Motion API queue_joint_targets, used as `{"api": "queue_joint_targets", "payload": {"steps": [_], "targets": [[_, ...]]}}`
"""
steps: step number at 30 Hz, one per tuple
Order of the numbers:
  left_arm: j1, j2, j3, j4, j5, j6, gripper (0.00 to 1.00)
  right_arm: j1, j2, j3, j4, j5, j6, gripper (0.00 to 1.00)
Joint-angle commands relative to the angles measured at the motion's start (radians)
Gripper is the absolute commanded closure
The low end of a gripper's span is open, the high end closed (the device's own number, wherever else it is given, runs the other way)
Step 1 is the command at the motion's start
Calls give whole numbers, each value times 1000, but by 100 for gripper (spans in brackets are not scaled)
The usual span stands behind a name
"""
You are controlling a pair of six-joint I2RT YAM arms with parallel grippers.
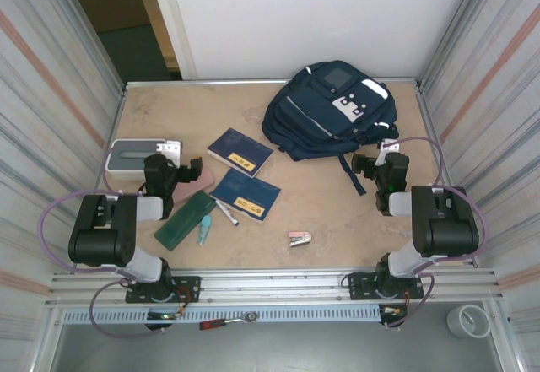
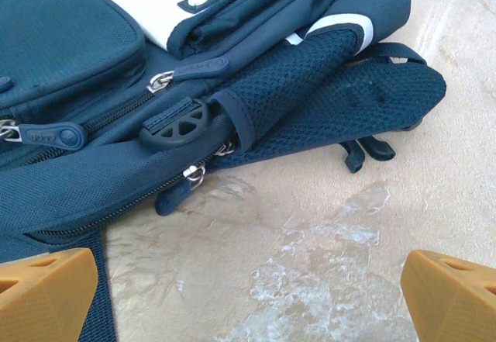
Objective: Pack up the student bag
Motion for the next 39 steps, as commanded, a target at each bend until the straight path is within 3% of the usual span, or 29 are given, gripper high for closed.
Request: {"api": "queue_joint_targets", "payload": {"steps": [1, 13, 15, 17, 19, 22, 24, 26, 29, 31, 34, 39], "targets": [[8, 4, 13, 3, 15, 0, 1, -9, -5, 18, -7, -3, -5, 1], [28, -1, 8, 12, 53, -14, 1, -9, -8, 15, -5, -4, -6, 1], [26, -30, 8, -3, 21, -26, 1, 7, -29, 29, -40, 60, 1, 1], [26, -119, 15, -104, -28, -54, 1, 38, -88, 65, -148, 170, 6, 1], [28, -239, 74, -356, -126, -154, 1, 51, -164, 132, -344, 253, 48, 1], [31, -363, 149, -650, -221, -340, 1, 48, -263, 159, -470, 320, 173, 1], [39, -425, 193, -812, -183, -448, 1, 36, -326, 211, -610, 335, 270, 1], [38, -479, 213, -875, -41, -472, 1, 31, -365, 293, -795, 346, 359, 1], [22, -554, 225, -925, 155, -549, 1, 35, -400, 378, -946, 268, 399, 1], [-27, -601, 227, -943, 209, -603, 1, 42, -415, 406, -993, 170, 413, 1], [-147, -637, 247, -1002, 187, -646, 1, 61, -413, 462, -1071, 41, 424, 1], [-332, -586, 374, -1183, 47, -605, 1, 76, -304, 594, -1218, -82, 390, 1]]}}
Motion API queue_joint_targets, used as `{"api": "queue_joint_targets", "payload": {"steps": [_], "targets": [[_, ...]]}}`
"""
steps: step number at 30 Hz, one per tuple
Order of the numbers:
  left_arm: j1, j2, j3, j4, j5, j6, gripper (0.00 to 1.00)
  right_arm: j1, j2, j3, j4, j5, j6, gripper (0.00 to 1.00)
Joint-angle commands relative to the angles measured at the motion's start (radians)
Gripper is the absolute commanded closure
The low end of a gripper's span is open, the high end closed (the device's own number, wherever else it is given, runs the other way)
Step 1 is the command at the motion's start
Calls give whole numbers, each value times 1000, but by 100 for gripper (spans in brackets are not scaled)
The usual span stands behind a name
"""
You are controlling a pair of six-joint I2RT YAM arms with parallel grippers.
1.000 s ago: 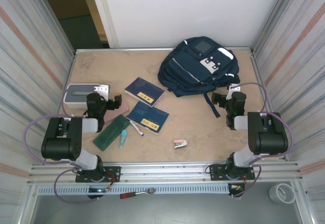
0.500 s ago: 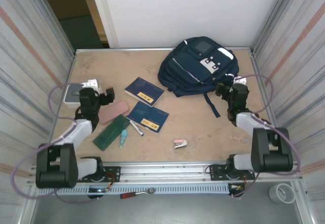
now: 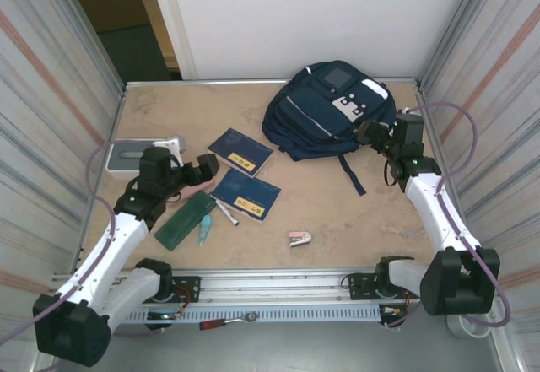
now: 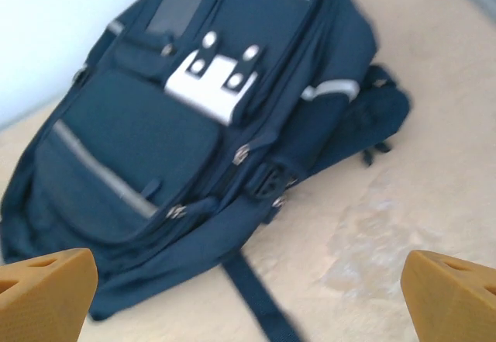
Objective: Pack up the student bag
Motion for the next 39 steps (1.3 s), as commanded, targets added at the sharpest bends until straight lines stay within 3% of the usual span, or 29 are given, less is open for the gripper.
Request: {"api": "queue_joint_targets", "payload": {"steps": [1, 12, 18, 23, 32, 37, 39], "targets": [[-80, 46, 112, -161, -68, -12, 1, 7, 79, 90, -173, -120, 8, 1], [-296, 449, 446, -279, -148, 120, 1, 3, 265, 179, -229, -91, -30, 0], [-370, 615, 508, -222, -153, 151, 2, -21, 355, 197, -236, -73, -60, 4], [-419, 738, 535, -185, -145, 141, 4, -63, 425, 229, -230, -140, -47, 10], [-434, 931, 684, -164, -98, 161, 8, -73, 590, 344, -153, -257, 24, 17], [-436, 925, 674, -152, -78, 151, 7, -76, 716, 440, -146, -258, 76, 32], [-437, 906, 646, -141, -77, 140, 8, -79, 750, 455, -138, -240, 103, 34]]}}
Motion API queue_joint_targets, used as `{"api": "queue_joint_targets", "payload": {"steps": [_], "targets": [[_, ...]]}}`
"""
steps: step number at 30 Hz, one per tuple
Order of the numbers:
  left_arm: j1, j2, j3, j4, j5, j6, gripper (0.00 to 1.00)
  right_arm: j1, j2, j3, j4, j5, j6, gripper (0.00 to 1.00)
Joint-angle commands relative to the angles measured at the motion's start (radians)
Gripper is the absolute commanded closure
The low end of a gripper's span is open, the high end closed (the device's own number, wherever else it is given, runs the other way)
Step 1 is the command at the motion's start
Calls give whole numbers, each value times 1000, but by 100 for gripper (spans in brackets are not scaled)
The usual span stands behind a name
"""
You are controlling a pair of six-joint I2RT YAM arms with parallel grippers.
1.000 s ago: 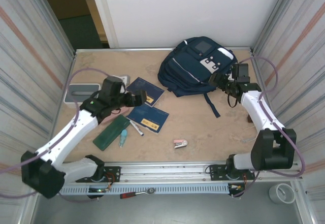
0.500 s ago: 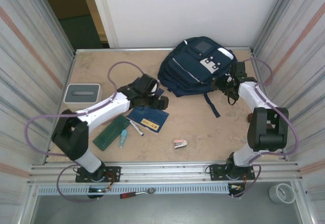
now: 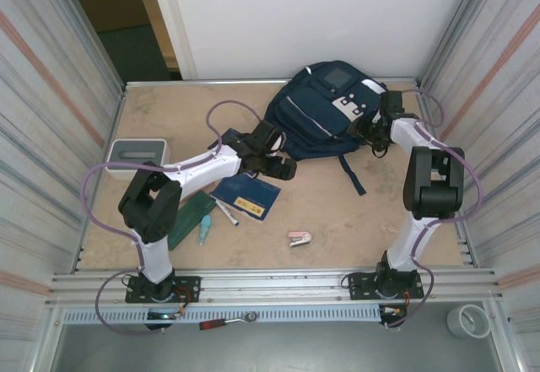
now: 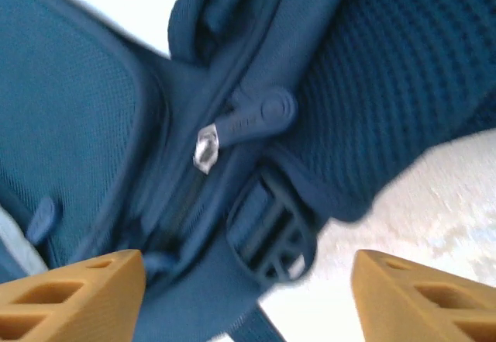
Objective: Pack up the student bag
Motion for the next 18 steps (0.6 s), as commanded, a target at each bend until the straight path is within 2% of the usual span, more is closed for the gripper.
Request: {"api": "queue_joint_targets", "payload": {"steps": [1, 5, 9, 12, 18], "targets": [[-3, -48, -29, 21, 19, -6, 8, -10, 58, 34, 6, 15, 68, 35], [-3, -105, -107, 50, 1, -34, 8, -17, 65, 25, 23, 74, 85, 45], [-3, -164, -181, 75, -32, -55, 8, -29, 45, -5, 75, -14, 130, 72], [-3, -200, -216, 72, -55, -57, 7, -21, -19, -58, 122, -65, 173, 87], [6, -304, -286, 74, -68, -70, 7, -5, -211, -214, 300, -178, 385, 96]]}}
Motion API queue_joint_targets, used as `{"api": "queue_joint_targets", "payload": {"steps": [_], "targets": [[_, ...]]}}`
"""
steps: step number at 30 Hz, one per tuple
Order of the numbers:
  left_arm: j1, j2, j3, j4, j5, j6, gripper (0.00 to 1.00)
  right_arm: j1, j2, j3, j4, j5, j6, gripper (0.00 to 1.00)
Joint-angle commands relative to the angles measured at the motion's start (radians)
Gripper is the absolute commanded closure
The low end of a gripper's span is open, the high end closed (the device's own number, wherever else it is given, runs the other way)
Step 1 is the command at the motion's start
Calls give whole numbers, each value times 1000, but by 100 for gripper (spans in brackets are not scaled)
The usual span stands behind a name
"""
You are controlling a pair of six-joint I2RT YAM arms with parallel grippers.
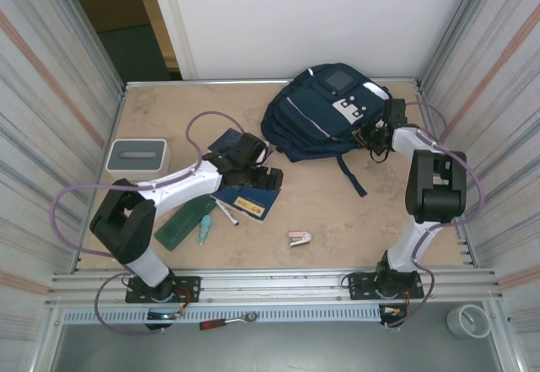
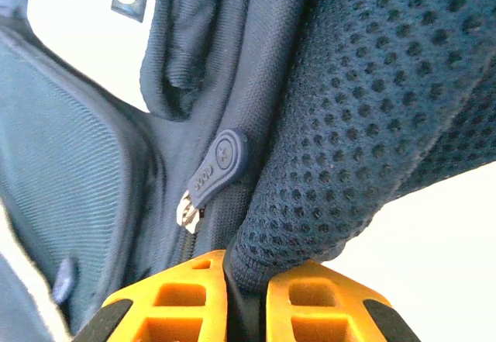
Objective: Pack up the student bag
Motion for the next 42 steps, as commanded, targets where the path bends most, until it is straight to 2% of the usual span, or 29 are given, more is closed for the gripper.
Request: {"api": "queue_joint_targets", "payload": {"steps": [1, 6, 10, 16, 22, 25, 27, 29, 32, 34, 36, 39, 42], "targets": [[10, -88, -38, 21, -13, -25, 7, 23, -145, -62, 135, -101, 180, 97], [43, -186, -83, 32, 33, -47, 7, 111, -267, -119, 225, -82, 339, 99], [56, -260, -118, 23, 27, -48, 7, 189, -322, -154, 283, -29, 459, 99], [77, -343, -175, 22, 21, -58, 7, 352, -362, -189, 333, 86, 547, 98], [78, -384, -221, 14, -7, -61, 7, 534, -345, -216, 337, 160, 552, 93], [77, -387, -235, 3, -15, -61, 7, 582, -319, -190, 277, 100, 477, 80], [78, -388, -240, -6, -13, -62, 7, 603, -327, -151, 157, 69, 332, 66], [77, -396, -251, -8, -11, -69, 7, 607, -360, -103, -65, 123, 153, 52], [78, -416, -295, 26, -9, -87, 7, 546, -445, -139, -249, 210, 4, 37], [77, -426, -333, 71, 0, -94, 7, 453, -492, -204, -252, 150, -40, 26], [71, -426, -363, 121, 7, -92, 7, 363, -498, -243, -258, 65, -46, 20], [47, -404, -371, 155, 5, -75, 7, 320, -495, -290, -227, 83, -29, 13], [5, -377, -355, 155, -29, -48, 8, 296, -489, -366, -105, 95, 72, 9]]}}
